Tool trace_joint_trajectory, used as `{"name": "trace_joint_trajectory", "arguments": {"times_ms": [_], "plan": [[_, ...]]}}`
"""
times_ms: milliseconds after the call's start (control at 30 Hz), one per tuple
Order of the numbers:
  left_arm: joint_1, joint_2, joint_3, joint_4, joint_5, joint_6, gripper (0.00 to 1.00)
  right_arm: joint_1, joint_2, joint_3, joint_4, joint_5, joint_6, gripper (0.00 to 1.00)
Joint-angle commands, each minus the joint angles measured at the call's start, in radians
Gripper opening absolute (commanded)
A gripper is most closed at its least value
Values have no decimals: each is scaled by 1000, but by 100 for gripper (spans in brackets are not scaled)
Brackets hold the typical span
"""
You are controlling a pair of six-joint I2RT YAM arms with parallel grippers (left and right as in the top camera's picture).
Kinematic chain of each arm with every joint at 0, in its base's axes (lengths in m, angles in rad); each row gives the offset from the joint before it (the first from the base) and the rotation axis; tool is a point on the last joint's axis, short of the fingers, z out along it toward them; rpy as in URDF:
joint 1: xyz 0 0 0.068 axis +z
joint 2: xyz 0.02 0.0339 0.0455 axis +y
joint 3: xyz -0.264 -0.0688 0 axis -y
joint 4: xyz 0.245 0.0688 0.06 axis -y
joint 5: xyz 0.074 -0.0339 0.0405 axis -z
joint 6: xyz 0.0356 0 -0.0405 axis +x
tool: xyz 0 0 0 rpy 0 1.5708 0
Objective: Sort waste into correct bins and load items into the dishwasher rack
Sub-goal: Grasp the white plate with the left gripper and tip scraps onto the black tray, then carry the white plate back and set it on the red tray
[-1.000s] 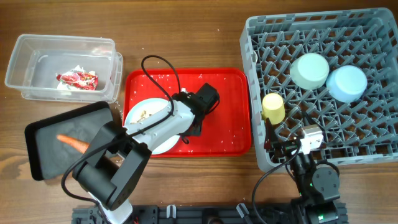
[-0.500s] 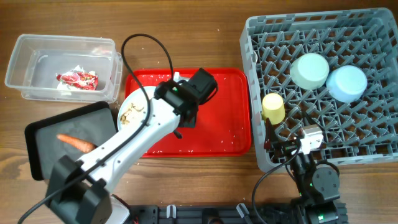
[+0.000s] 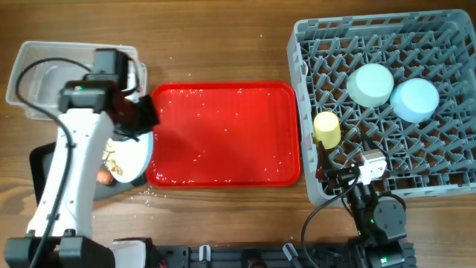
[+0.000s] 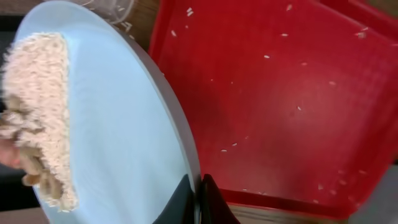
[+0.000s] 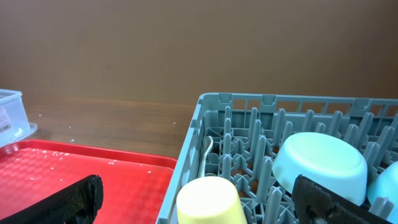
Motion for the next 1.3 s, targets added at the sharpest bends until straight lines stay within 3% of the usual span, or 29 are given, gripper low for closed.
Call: {"name": "trace_joint_trajectory", "arguments": {"times_ms": [0,233,400,533,700,900,967,1100,1167,1267], "plan": [[148,-37,16,24,270,161,4,-3,-9,-1,3,-16,-10,100],[441,-73,13,3,629,341,4,-2,-9,-1,3,-16,-10,100],[649,-142,-64,6,741,347,4,-3,-9,-1,3,-15,-10,100],[866,-159,-215,4,1043,509,4,-2,-9,-1,3,-16,-10,100],[968,-160,-256,-4,1104,552,4,-3,-9,-1,3,-15,-10,100],[798,-172,-256,48,1058,547,4,-3,-9,-1,3,-16,-10,100],[731,-174,-256,74,1047,491,4,-2,-9,-1,3,-15,-10,100],[420,-180,-255,182,1043,460,4,-3,-9,-1,3,-16,-10,100],[215,-179,-255,393,1042,328,4,-2,-9,-1,3,-16,-10,100],[-20,-159,-255,827,964,-25,4,-2,-9,-1,3,-16,-10,100]]}}
